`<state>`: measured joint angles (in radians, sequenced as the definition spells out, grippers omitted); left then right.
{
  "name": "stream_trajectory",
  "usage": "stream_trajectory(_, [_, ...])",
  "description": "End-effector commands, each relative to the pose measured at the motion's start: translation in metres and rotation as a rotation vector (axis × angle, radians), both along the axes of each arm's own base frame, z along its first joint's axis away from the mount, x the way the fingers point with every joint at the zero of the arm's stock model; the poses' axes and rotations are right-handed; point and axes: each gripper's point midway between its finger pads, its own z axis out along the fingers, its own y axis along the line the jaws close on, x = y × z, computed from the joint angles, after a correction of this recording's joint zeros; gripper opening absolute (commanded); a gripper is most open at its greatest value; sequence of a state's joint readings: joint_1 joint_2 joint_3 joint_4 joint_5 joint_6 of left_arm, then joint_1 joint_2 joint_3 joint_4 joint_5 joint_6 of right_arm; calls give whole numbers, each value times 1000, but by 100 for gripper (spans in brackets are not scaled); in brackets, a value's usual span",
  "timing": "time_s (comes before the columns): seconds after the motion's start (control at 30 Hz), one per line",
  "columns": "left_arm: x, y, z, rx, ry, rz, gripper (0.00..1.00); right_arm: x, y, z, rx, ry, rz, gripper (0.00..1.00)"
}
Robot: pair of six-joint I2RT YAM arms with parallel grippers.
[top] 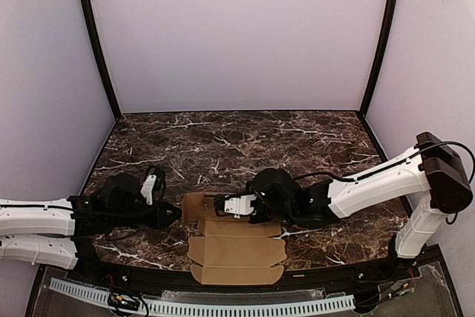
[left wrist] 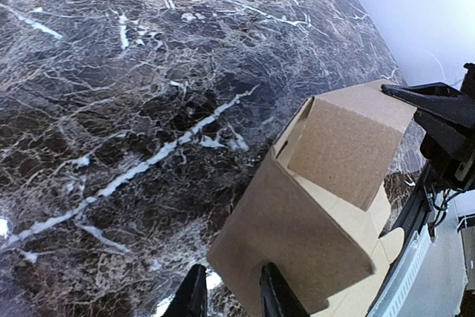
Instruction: Fold the paper box
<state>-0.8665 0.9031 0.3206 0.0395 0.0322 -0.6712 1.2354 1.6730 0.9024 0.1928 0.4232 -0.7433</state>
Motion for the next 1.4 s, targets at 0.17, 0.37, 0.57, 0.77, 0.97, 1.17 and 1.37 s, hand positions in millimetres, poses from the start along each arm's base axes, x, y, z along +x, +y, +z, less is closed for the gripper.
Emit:
stream_trajectory(0.17, [-4, -24, 0, -89, 4, -98, 24, -6, 8, 22, 81, -18, 11, 0])
stream_trajectory(0.37, [-7, -32, 5, -134, -3, -138, 22, -6, 10, 21, 88, -12, 6, 0])
stream_trajectory(0.57, [-7, -38, 6, -151, -18, -163, 21, -7, 12, 18, 91, 1, 5, 0])
stream_trajectory(0.77, [-5, -45, -1, -138, -7, -185, 20, -9, 15, 19, 96, 11, 9, 0])
stream_trajectory(0.97, [0, -52, 5, -155, -30, -189, 20, -11, 18, 15, 89, 27, 4, 0])
stream_trajectory(1.17, [5, -54, 14, -173, -61, -182, 21, -8, 14, -4, 12, -24, -38, 0])
stream_trajectory(1.37, [4, -54, 12, -179, -54, -183, 21, -5, 13, -8, -1, -59, -60, 0])
